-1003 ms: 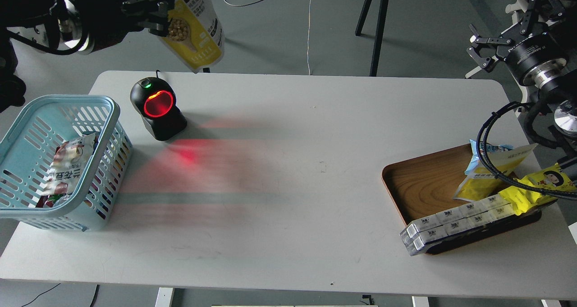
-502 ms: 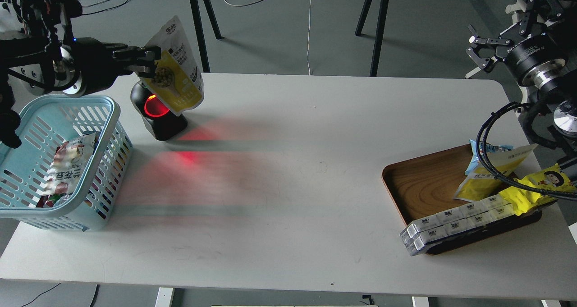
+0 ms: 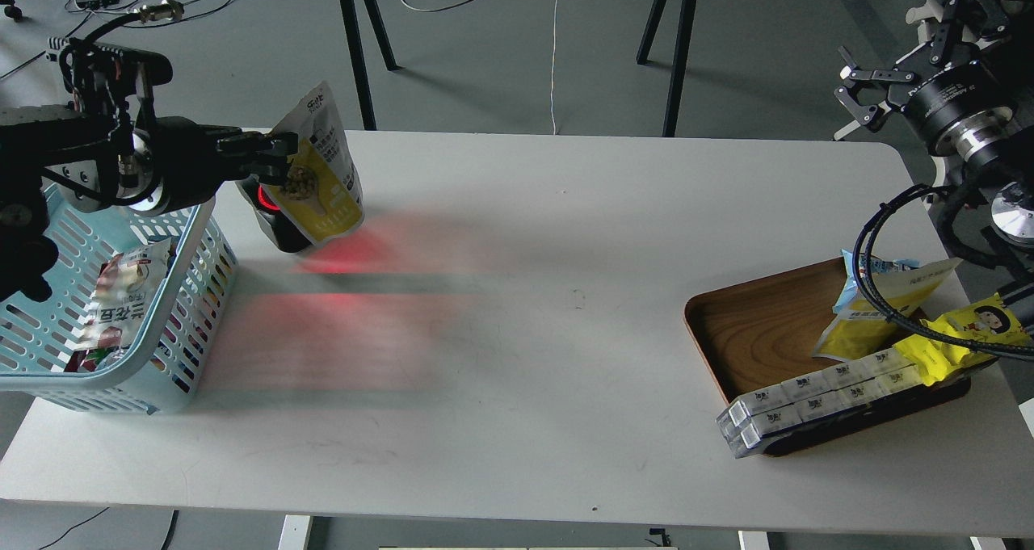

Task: Scan snack and place in basket
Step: 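Hold the bag's barcode in front of the scanner with the left gripper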

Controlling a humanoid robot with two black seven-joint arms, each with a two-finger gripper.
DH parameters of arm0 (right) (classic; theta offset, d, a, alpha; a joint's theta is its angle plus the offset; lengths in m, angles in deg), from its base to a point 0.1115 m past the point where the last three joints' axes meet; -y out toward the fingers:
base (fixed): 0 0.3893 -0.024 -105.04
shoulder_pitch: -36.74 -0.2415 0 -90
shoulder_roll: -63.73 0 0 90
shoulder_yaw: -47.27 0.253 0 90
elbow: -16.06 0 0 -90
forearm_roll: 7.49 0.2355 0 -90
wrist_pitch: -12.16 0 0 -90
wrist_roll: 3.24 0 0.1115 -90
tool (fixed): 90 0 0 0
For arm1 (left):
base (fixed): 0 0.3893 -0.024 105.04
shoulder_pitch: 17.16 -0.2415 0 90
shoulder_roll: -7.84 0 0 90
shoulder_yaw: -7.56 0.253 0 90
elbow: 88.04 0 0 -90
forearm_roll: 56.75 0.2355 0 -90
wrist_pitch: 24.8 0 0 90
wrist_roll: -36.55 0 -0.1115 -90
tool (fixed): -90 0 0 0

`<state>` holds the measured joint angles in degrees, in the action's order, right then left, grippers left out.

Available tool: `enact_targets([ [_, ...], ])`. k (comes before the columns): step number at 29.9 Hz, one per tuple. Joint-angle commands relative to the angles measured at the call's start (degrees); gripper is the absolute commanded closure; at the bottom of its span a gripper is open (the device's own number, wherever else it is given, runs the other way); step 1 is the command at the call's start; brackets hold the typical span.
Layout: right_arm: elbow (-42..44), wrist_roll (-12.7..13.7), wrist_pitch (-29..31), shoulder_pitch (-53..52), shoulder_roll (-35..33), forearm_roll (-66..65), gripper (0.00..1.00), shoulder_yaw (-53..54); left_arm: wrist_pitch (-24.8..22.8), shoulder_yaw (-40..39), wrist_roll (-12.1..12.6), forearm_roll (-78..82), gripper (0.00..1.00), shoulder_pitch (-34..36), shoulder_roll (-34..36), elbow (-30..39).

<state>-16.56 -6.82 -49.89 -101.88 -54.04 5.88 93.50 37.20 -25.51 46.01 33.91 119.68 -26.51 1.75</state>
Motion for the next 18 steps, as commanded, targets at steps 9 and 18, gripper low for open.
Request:
enact_targets([
  [9,0.1,-0.03,0.0,0.02,0.44,0.0,0.01,0.0,0.0,0.02,-2.25,5.58,1.0,-1.22,-0.1,5.48],
  [18,0.27,-0.03,0.0,0.02,0.44,0.0,0.01,0.09,0.0,0.9,-2.52,10.41,1.0,-2.19,-0.1,7.59],
])
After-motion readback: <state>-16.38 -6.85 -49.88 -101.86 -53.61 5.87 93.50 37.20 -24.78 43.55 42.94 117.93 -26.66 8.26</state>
